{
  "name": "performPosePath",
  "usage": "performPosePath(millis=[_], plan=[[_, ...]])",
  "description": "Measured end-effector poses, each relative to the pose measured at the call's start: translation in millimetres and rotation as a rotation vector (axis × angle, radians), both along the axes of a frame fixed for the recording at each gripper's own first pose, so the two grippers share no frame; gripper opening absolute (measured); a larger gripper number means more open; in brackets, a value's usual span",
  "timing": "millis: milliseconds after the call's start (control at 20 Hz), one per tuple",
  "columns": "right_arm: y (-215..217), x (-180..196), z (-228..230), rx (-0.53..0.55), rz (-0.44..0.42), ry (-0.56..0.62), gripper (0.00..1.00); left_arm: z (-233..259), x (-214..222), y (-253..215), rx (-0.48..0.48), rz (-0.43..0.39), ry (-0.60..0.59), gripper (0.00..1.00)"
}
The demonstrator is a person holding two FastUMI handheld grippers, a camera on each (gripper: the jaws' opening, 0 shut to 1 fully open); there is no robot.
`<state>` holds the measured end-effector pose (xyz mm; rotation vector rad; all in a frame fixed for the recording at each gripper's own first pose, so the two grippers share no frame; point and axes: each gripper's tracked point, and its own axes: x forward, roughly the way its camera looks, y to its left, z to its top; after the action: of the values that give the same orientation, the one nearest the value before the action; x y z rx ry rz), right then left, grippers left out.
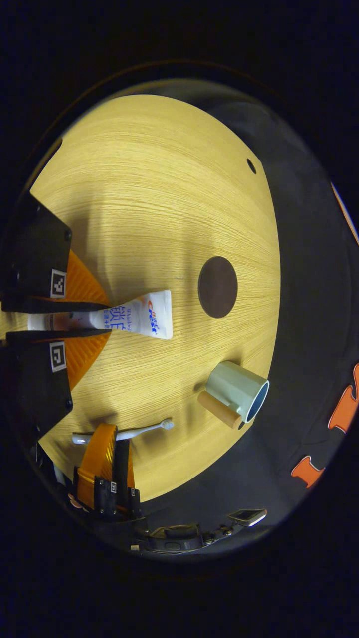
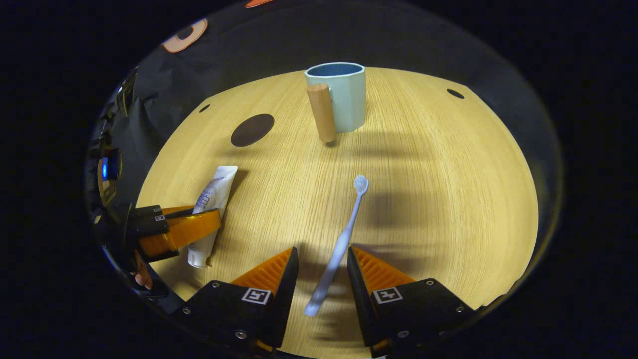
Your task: Put the toothbrush and toothpaste on the desktop into the cup, then pick up the cup and place it on the coaster on the desktop.
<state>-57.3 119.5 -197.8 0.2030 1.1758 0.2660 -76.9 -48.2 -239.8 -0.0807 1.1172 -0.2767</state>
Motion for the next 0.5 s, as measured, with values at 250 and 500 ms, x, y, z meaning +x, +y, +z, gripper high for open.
performPosePath(millis=[250, 500], plan=[[-7, 9, -5, -0.014, 0.01, -0.017, 0.37, 9, 8, 5, 0.026, 0.003, -0.064, 0.18], [-13, 15, -12, -0.029, 0.02, -0.031, 0.12, 18, 11, 3, 0.023, 0.007, -0.102, 0.17]])
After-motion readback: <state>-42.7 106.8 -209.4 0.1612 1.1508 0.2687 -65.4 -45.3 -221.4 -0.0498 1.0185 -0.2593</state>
